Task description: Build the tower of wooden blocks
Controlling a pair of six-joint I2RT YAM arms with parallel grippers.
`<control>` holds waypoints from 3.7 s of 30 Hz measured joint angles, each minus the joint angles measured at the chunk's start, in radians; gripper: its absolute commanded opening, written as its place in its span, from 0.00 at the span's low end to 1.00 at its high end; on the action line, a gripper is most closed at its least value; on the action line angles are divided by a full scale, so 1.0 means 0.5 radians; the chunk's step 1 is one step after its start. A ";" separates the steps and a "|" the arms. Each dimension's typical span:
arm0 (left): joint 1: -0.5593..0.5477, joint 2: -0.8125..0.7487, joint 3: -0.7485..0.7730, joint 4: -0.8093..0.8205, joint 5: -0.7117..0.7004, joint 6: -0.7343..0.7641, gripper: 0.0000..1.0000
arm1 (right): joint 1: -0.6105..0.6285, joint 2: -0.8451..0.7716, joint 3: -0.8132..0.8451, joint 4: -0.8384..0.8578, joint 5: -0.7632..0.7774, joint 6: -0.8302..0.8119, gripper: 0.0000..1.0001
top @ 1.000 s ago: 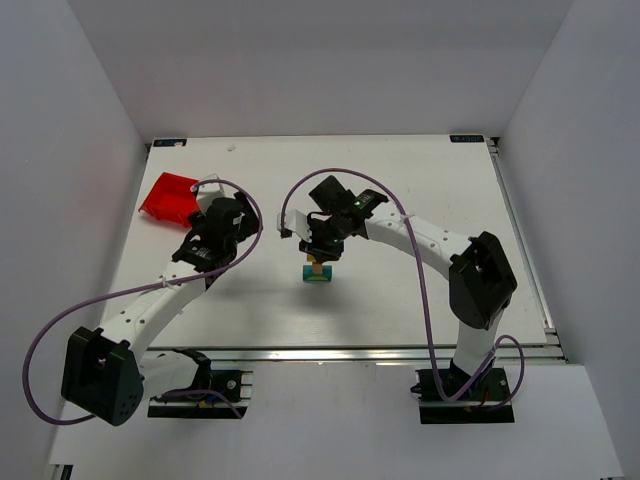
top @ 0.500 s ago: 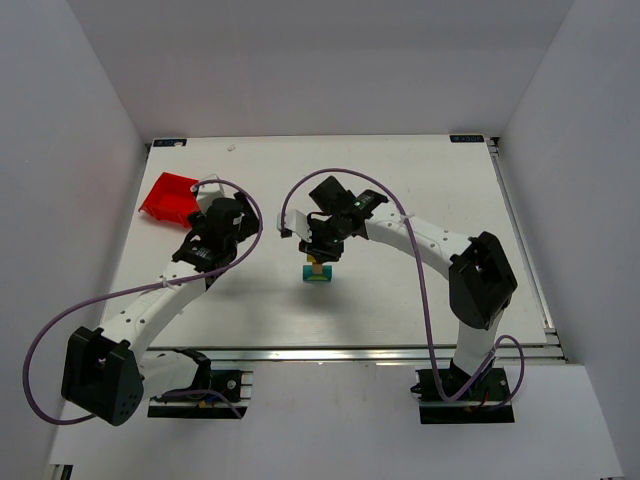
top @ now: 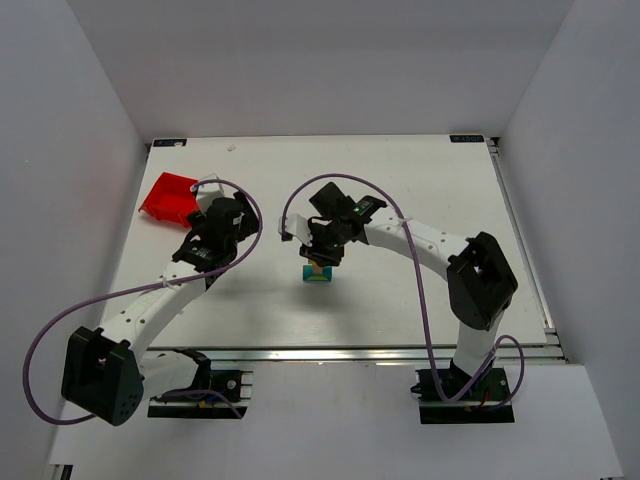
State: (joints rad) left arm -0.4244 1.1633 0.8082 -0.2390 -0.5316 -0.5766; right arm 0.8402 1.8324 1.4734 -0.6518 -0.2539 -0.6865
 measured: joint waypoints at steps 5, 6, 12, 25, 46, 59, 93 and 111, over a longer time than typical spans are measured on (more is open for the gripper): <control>0.000 0.000 0.000 0.001 -0.002 0.002 0.98 | 0.000 -0.002 0.000 0.009 0.017 0.007 0.44; 0.000 0.000 -0.001 0.001 -0.002 0.002 0.98 | 0.000 -0.002 0.000 0.009 0.019 0.007 0.44; 0.000 0.000 -0.004 0.009 -0.002 0.002 0.98 | 0.000 -0.002 0.000 0.008 0.024 0.005 0.49; 0.000 0.000 -0.006 0.026 0.002 0.010 0.98 | 0.002 -0.002 0.001 0.008 -0.005 0.005 0.48; 0.000 0.001 -0.030 0.062 0.046 0.039 0.98 | 0.009 -0.002 0.038 0.008 -0.022 0.005 0.41; 0.000 0.011 -0.030 0.062 0.048 0.044 0.98 | 0.009 -0.002 0.046 0.006 -0.038 0.002 0.34; 0.000 -0.039 -0.024 0.051 0.097 0.061 0.98 | -0.066 -0.288 0.085 0.374 0.394 0.397 0.89; 0.000 -0.198 0.034 0.023 0.140 0.074 0.98 | -0.698 0.043 -0.008 0.298 1.222 1.959 0.89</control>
State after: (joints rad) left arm -0.4244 1.0641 0.8253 -0.2276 -0.4614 -0.5396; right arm 0.4911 1.8542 1.4696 -0.5026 0.3573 0.2932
